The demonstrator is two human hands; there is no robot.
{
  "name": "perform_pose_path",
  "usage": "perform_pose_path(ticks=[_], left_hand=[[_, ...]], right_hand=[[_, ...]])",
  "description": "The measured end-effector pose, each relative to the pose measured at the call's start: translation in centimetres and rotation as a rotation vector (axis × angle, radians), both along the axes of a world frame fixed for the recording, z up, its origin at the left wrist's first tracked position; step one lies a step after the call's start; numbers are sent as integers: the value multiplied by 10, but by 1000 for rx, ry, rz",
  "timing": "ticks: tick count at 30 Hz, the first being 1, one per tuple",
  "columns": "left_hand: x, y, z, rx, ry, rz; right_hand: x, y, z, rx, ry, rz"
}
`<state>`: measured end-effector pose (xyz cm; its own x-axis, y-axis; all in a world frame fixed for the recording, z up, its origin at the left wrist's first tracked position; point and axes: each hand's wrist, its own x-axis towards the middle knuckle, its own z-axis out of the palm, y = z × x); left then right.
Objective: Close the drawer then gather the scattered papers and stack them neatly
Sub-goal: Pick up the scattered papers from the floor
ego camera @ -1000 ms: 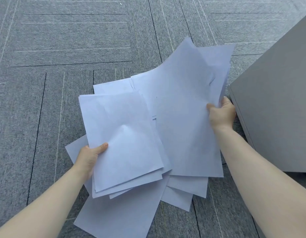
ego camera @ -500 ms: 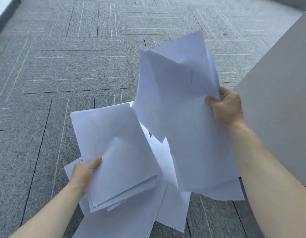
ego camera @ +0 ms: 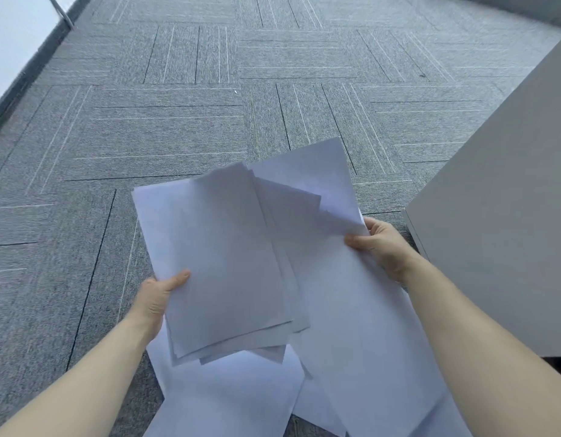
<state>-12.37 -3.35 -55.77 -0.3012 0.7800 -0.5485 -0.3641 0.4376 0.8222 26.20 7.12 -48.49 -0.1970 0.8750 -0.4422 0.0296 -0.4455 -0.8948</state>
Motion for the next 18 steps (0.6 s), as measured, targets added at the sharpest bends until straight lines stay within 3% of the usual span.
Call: perform_pose_path(ticks=[11,18], left_hand=[[16,4,-7,55,-17,-135],[40,2,4,-28,-164,-322]], right_hand=[[-18,-5,-33,-31,104,-1],[-45,-7,-34,-56,168,1]])
